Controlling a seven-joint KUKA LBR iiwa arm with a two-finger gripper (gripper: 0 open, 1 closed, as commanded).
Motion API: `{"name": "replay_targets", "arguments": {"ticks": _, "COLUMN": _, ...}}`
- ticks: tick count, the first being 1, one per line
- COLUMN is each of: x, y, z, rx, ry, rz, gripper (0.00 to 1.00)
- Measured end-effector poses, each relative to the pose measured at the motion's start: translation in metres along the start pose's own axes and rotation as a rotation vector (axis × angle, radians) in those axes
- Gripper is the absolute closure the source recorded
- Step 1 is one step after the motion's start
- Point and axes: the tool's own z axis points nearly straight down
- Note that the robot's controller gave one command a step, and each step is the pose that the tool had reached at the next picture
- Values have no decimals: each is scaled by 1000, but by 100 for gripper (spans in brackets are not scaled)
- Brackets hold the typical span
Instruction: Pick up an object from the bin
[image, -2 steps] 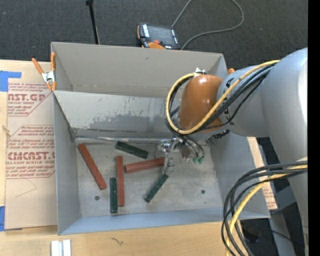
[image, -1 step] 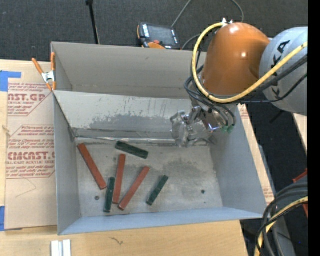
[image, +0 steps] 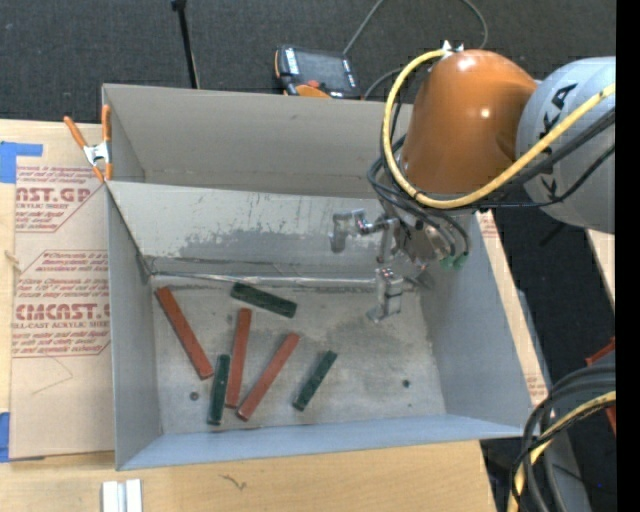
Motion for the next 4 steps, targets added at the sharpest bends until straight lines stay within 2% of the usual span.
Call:
{"name": "replay_targets", "arguments": {"ticks": 1, "x": 18, "y": 35, "z": 164, "rx": -3, "ry": 11, "rz": 77, "gripper": 0}}
{"name": "replay_targets", "arguments": {"ticks": 2, "x": -16, "y": 74, "z": 179, "rx": -1, "ry": 0, "rz": 385, "gripper": 0}}
{"name": "replay_targets", "arguments": {"ticks": 3, "x": -3, "y": -7, "z": 179, "rx": 3, "ry": -1, "rz": 493, "gripper": 0}}
{"name": "replay_targets", "arguments": {"ticks": 4, "x": -20, "y": 64, "z": 172, "rx": -2, "ry": 0, "rz": 378, "gripper": 0}}
